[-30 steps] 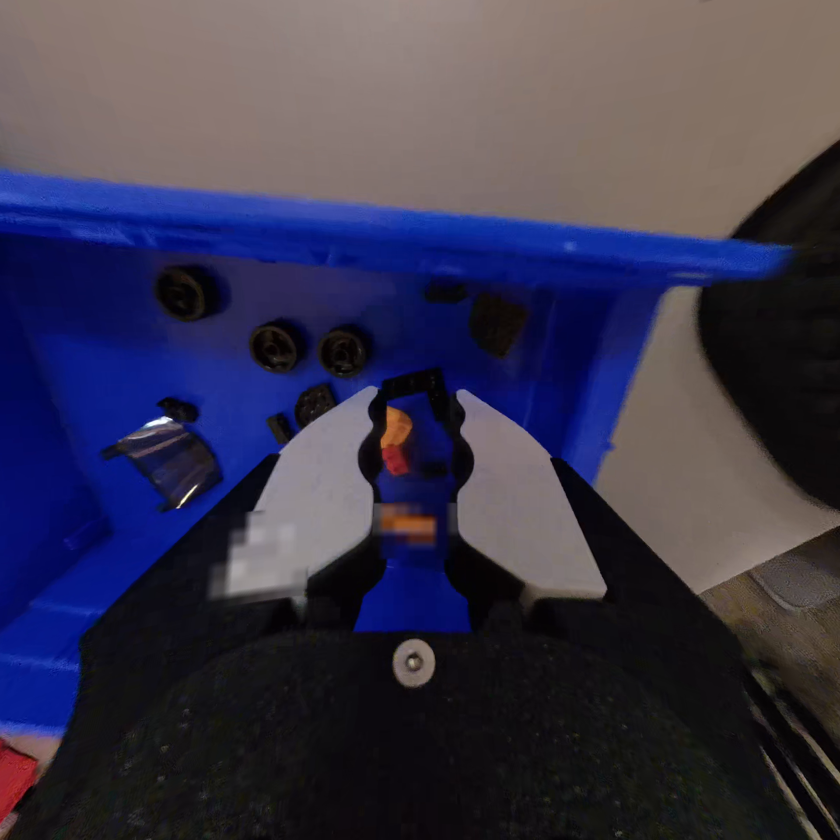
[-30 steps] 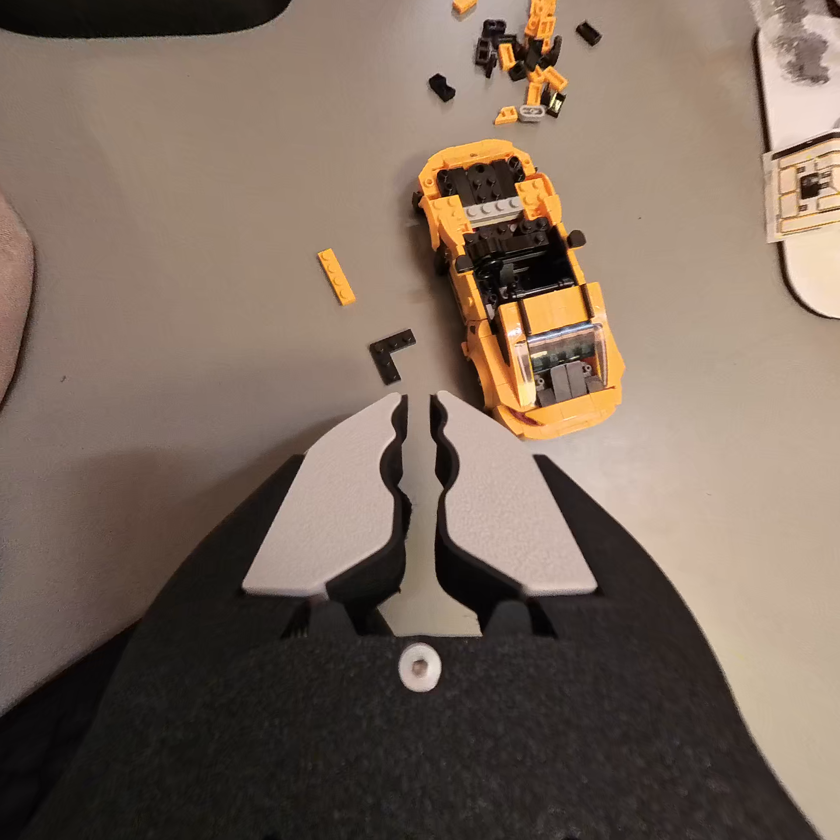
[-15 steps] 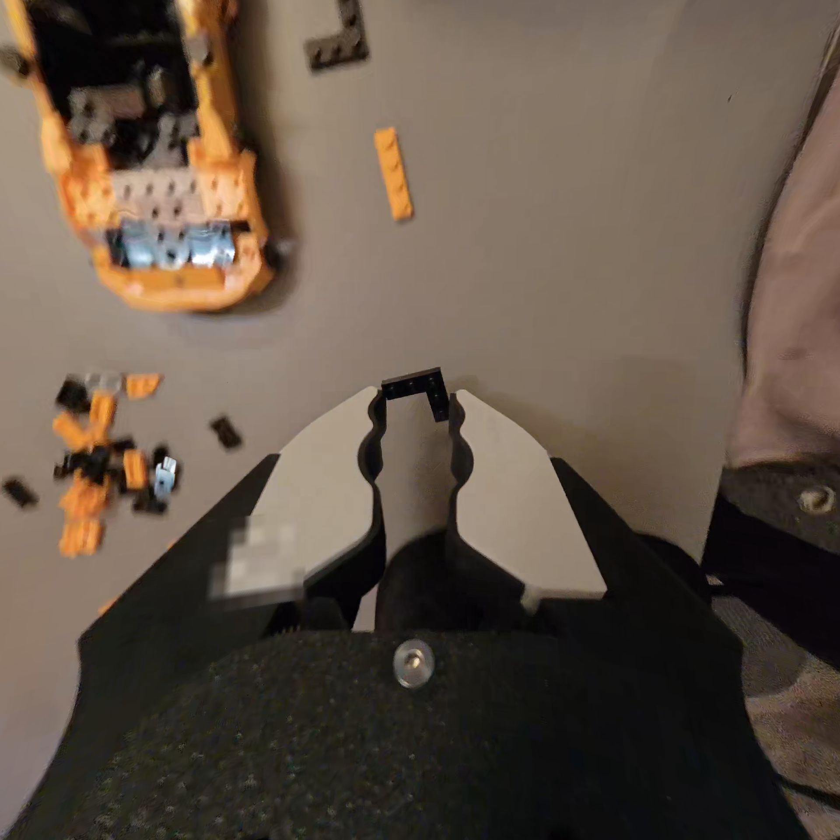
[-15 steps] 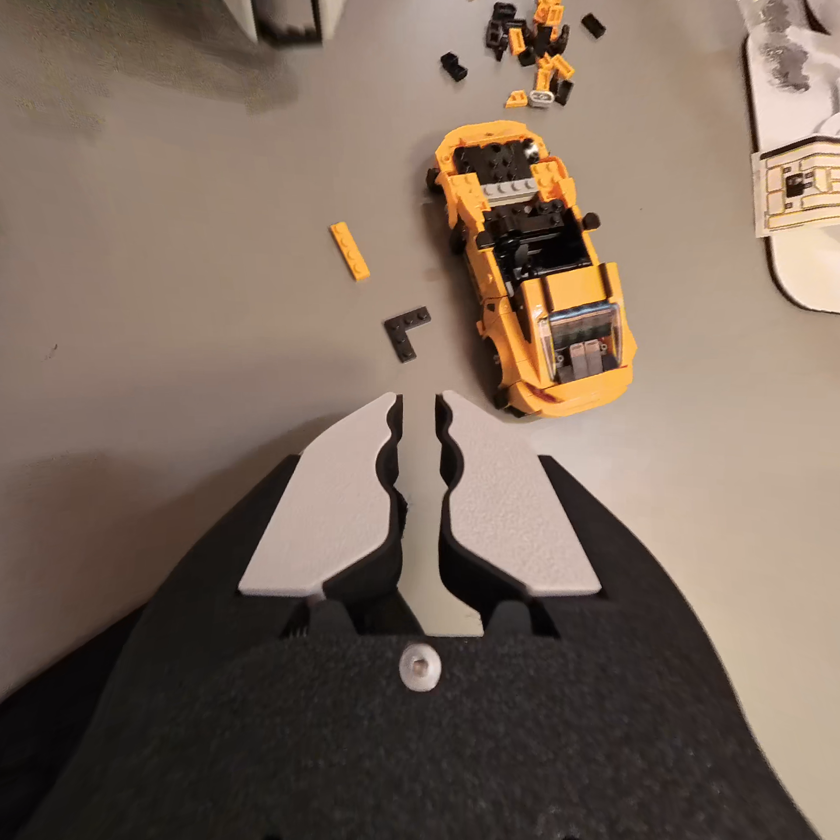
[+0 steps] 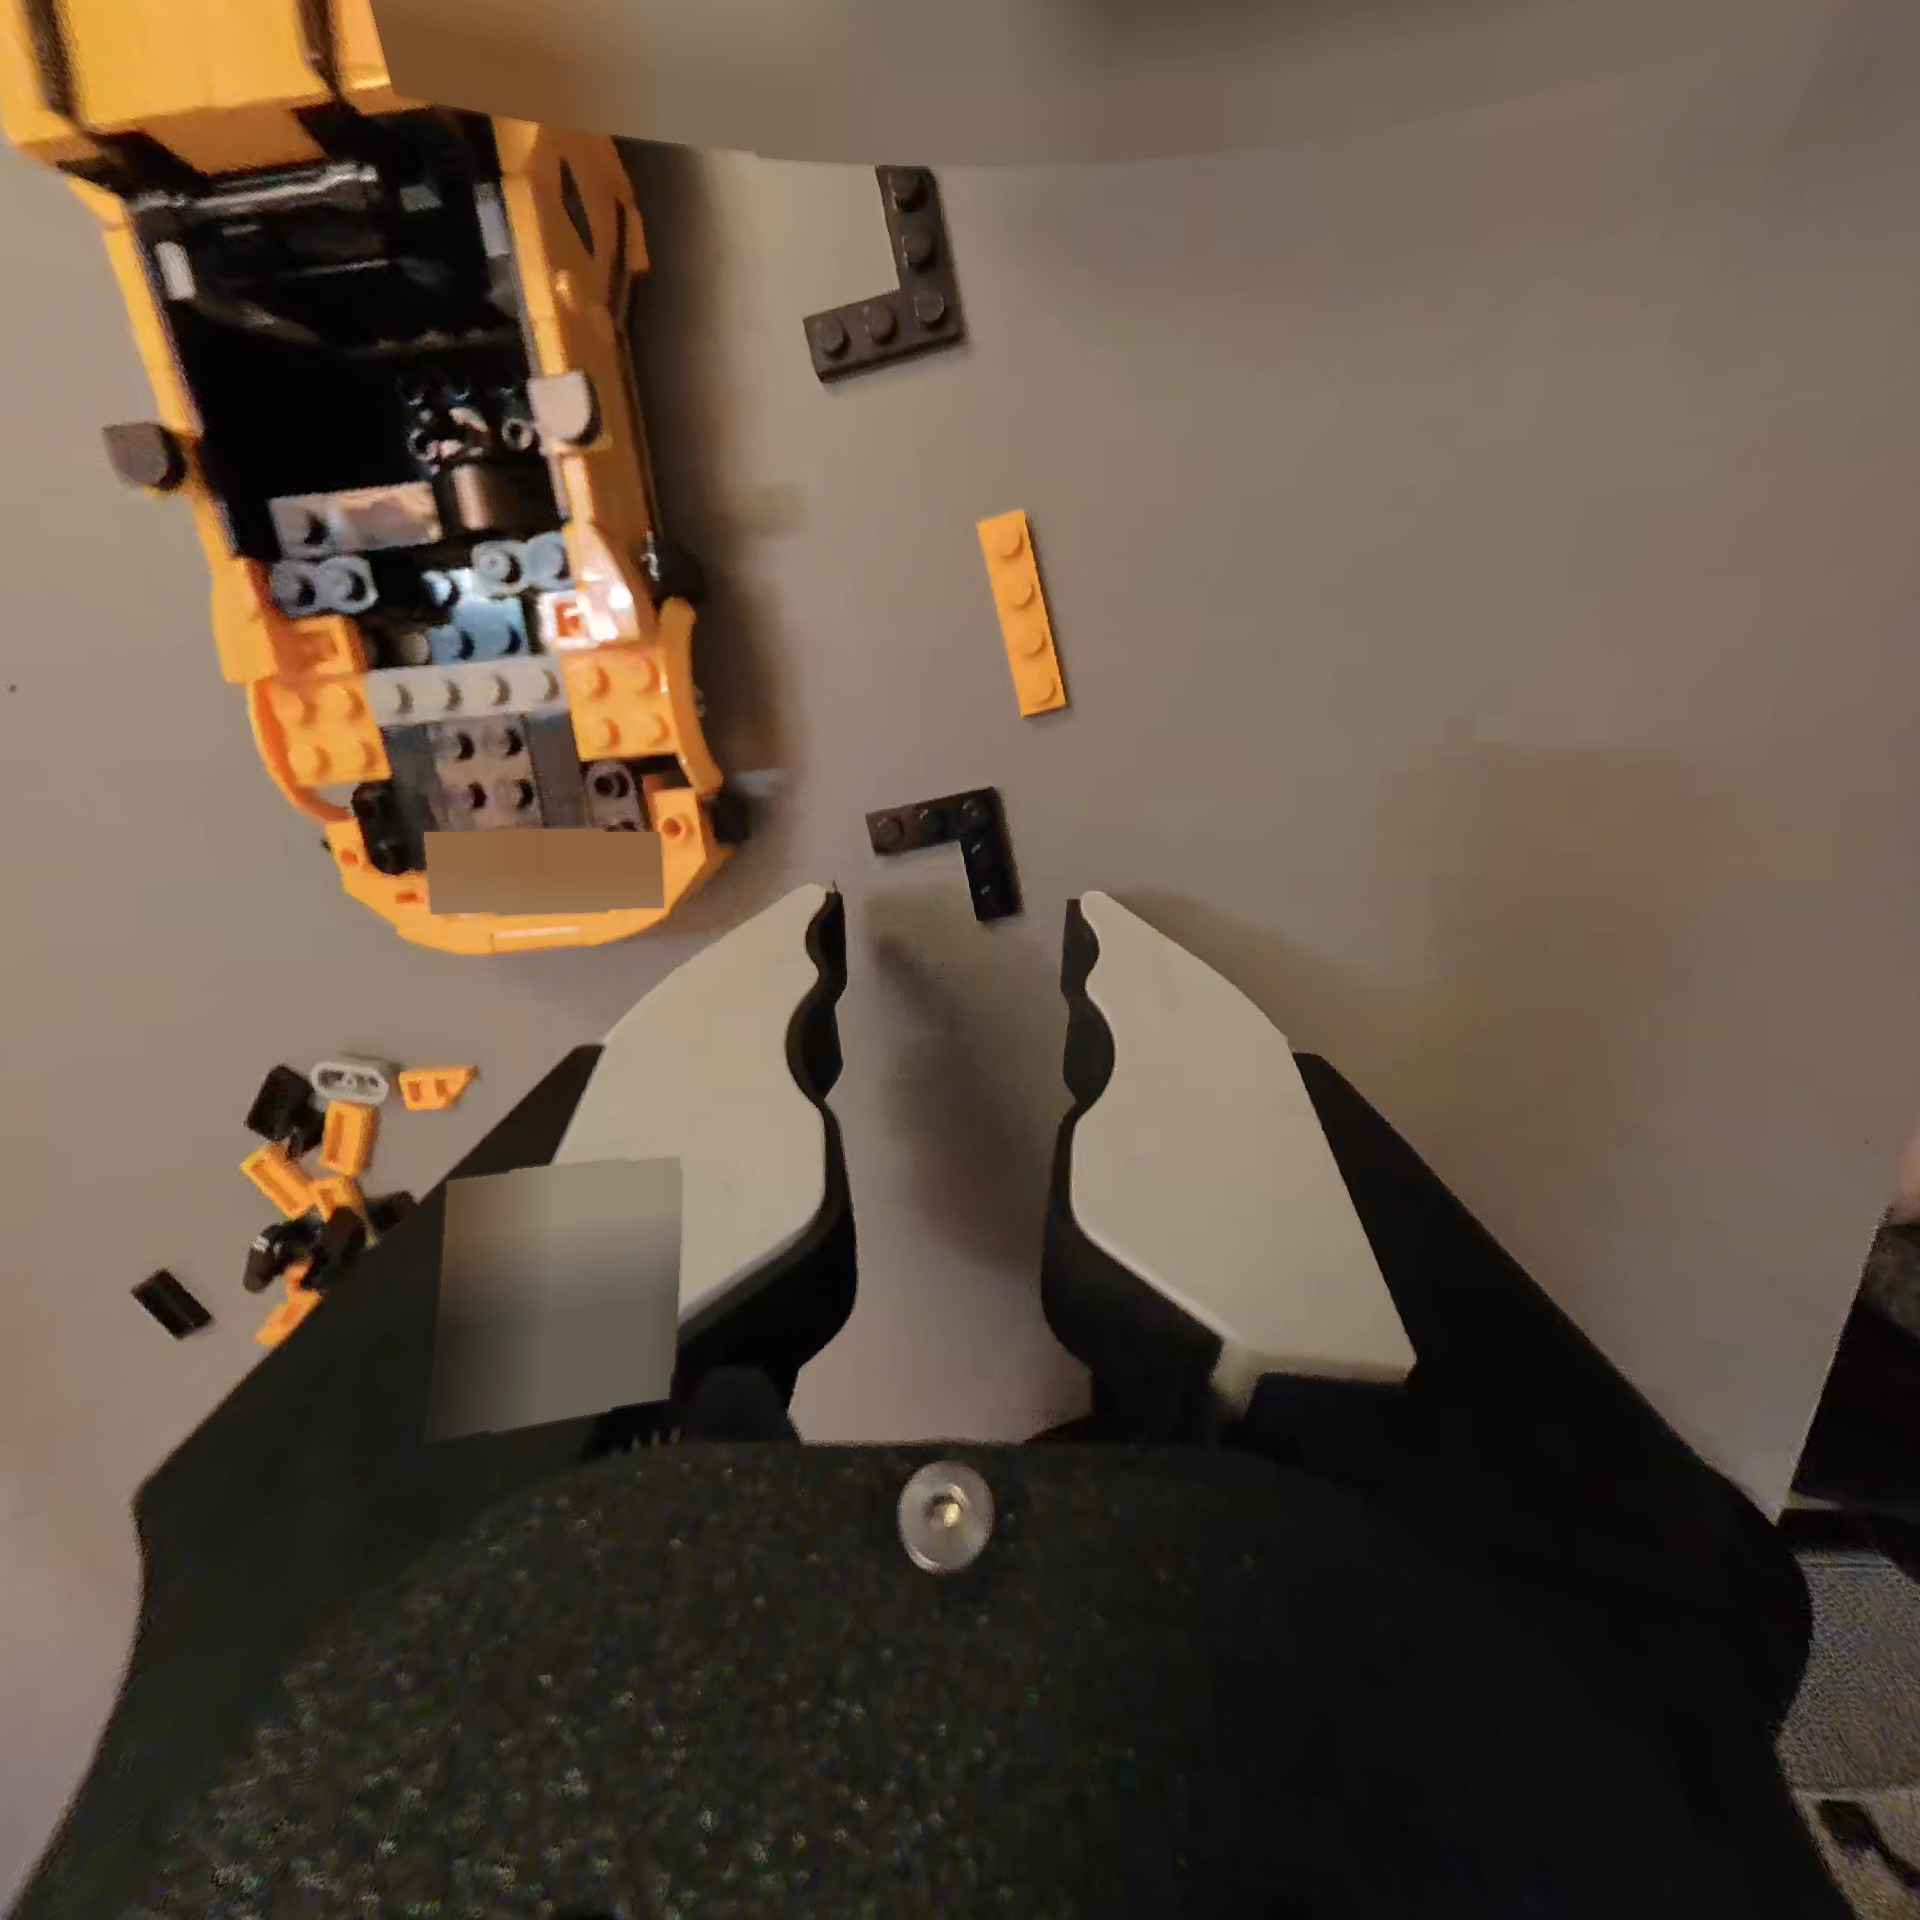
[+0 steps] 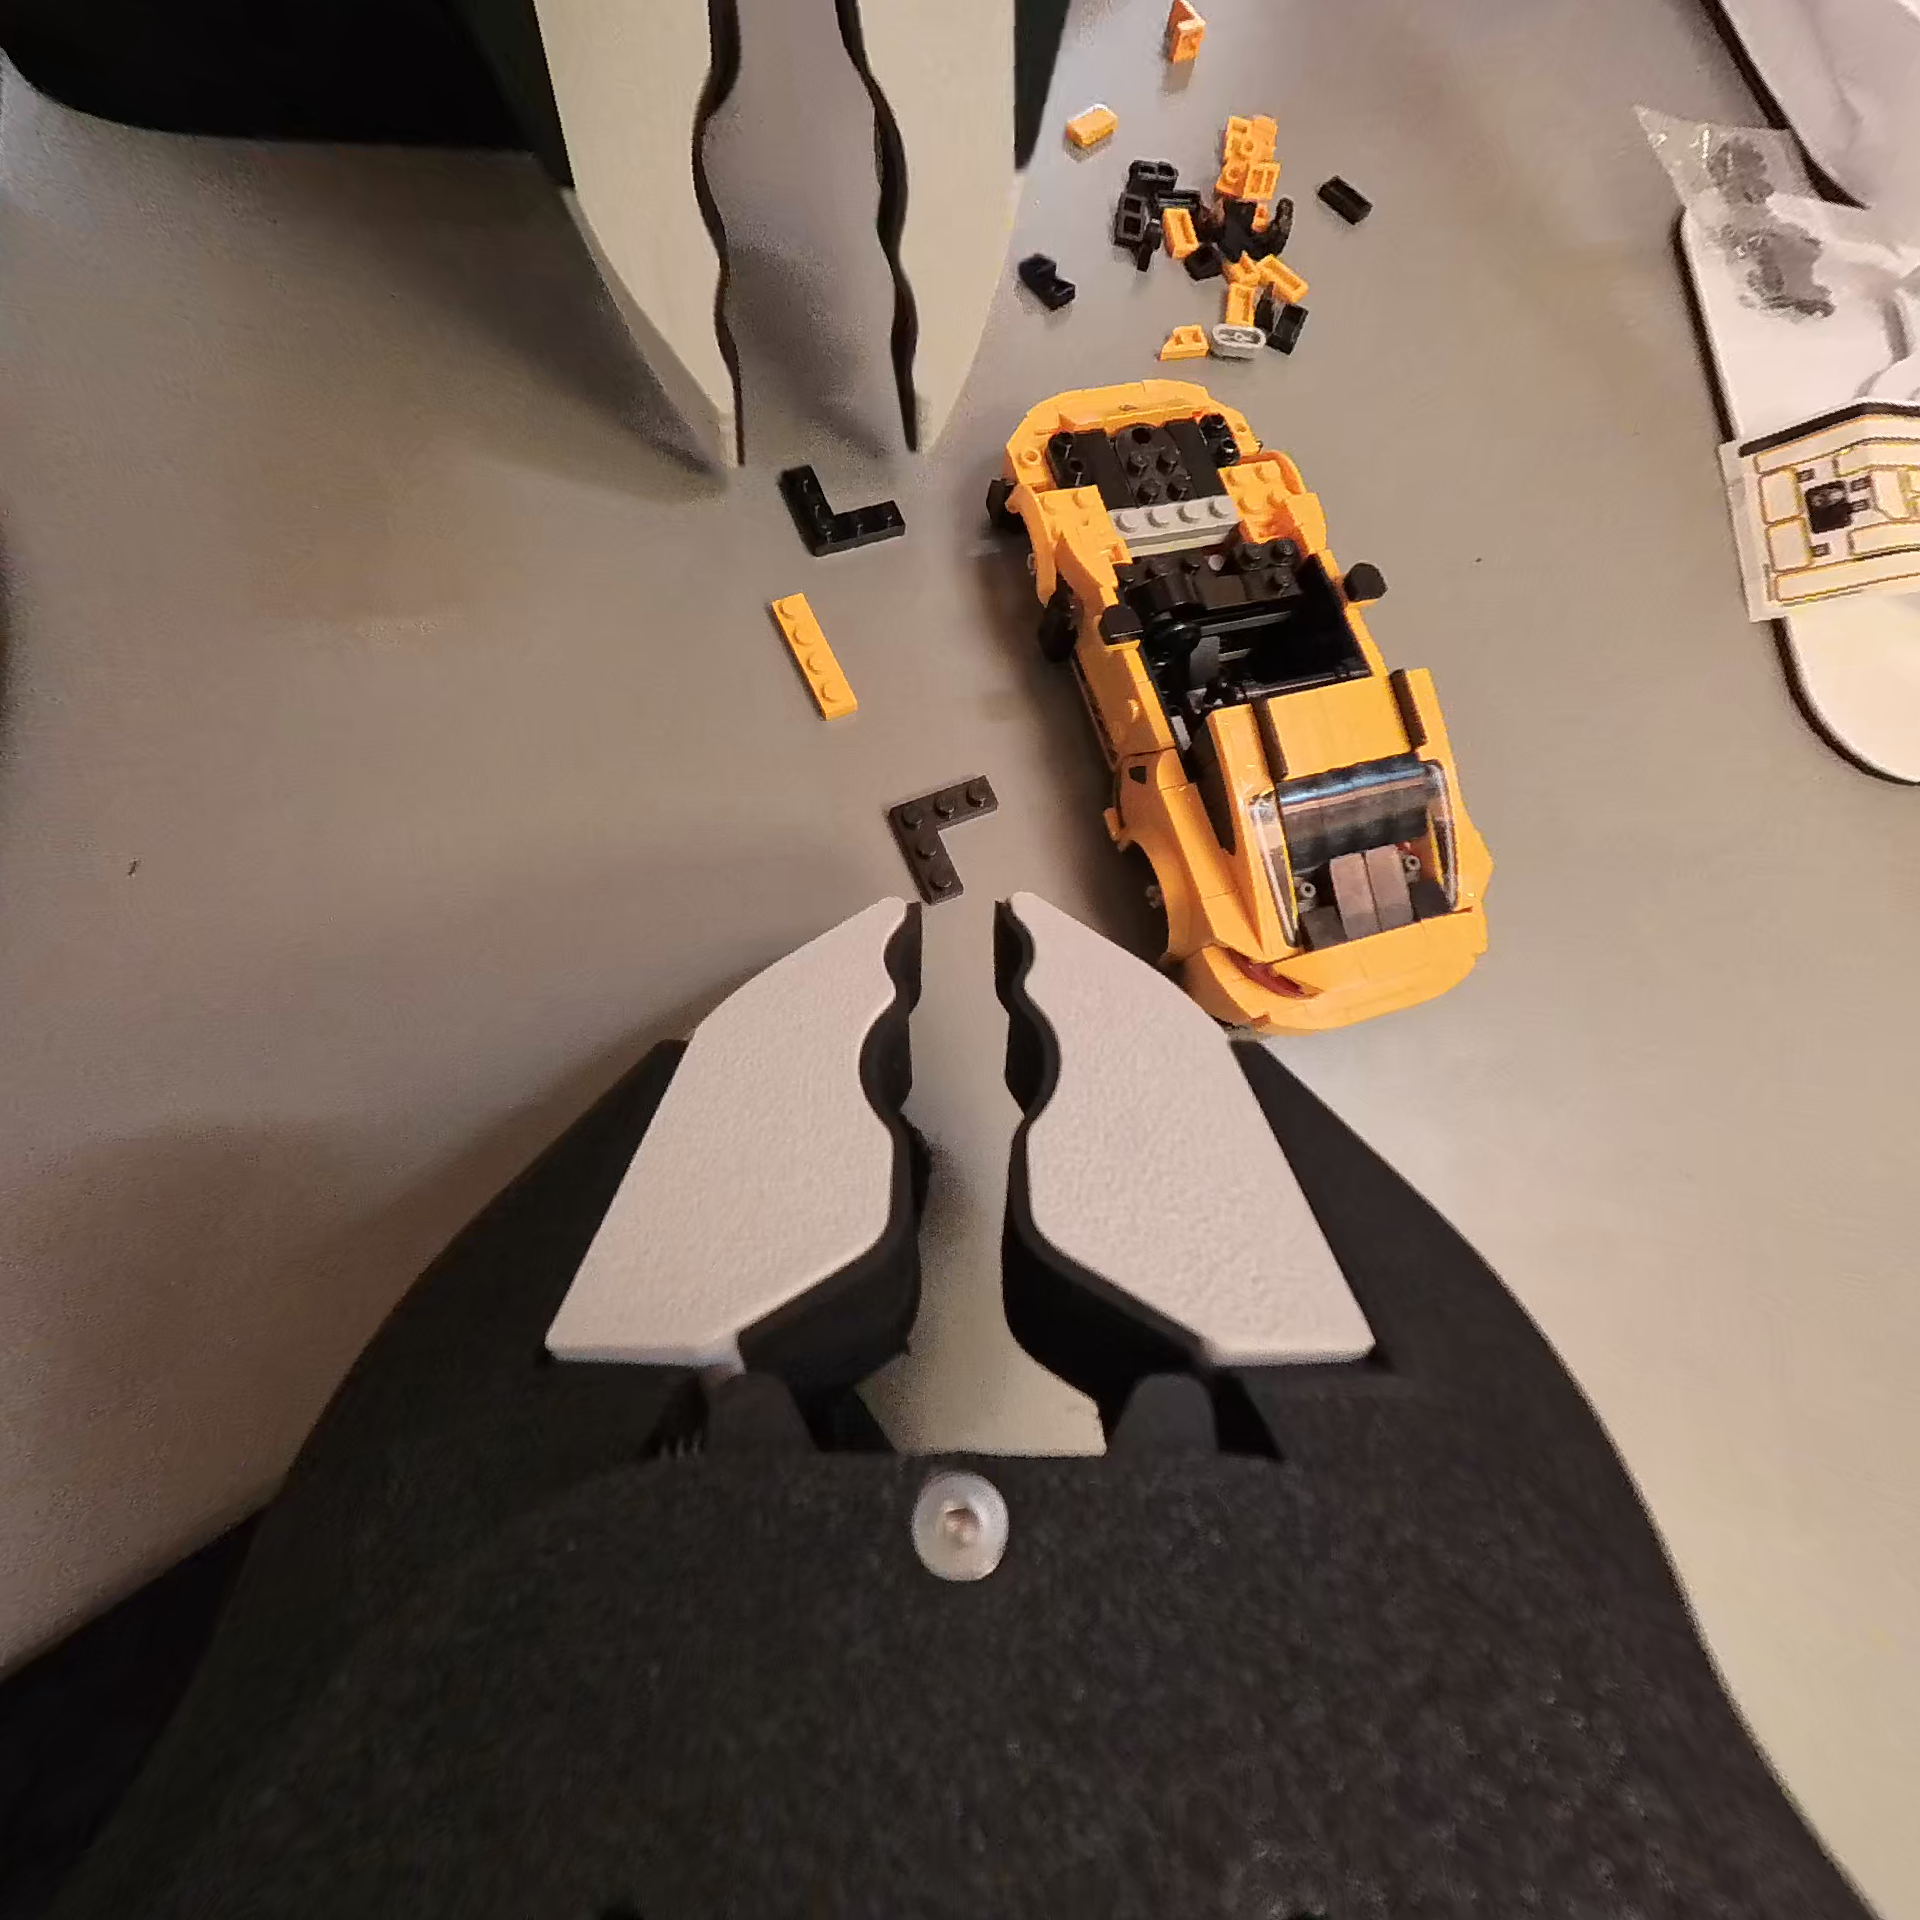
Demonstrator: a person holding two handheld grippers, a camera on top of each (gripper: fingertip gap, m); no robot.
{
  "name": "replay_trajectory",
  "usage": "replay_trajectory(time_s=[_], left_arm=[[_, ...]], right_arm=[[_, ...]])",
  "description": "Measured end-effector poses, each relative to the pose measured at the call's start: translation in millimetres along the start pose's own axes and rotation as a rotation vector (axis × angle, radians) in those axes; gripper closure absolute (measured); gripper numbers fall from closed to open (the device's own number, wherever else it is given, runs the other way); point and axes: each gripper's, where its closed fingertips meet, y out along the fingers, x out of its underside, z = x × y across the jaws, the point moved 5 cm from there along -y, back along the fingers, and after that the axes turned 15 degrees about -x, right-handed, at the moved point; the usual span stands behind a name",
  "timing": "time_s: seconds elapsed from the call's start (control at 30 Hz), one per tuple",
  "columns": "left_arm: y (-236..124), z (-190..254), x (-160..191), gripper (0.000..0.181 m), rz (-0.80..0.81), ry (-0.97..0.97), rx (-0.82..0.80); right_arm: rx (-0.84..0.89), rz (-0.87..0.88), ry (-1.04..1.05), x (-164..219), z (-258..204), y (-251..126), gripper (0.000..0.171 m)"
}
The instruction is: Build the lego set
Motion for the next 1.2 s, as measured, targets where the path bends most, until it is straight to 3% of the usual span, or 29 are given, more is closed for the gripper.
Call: replay_trajectory(time_s=[0.03,0.23,0.37,0.63,0.93,1.2], left_arm=[[-4,-3,2,0.141,0.019,-0.03,-0.006],[-10,-43,22,0.136,0.165,-0.32,-0.121],[0,-58,17,0.126,0.265,-0.427,-0.123],[20,-64,6,0.104,0.34,-0.406,-0.159],[34,-55,1,0.108,0.346,-0.356,-0.157],[26,-36,-4,0.118,0.36,-0.315,-0.093]], right_arm=[[0.0,0.003,0.001,0,0,0,0.158],[0.051,0.029,0.031,-1,7,-3,0.159],[0.089,0.006,0.066,0,13,-2,0.16],[0.179,0.008,0.109,-2,27,-7,0.16],[0.179,-0.017,0.089,0,32,18,0.17],[0.33,-0.017,0.111,12,55,14,0.167]])
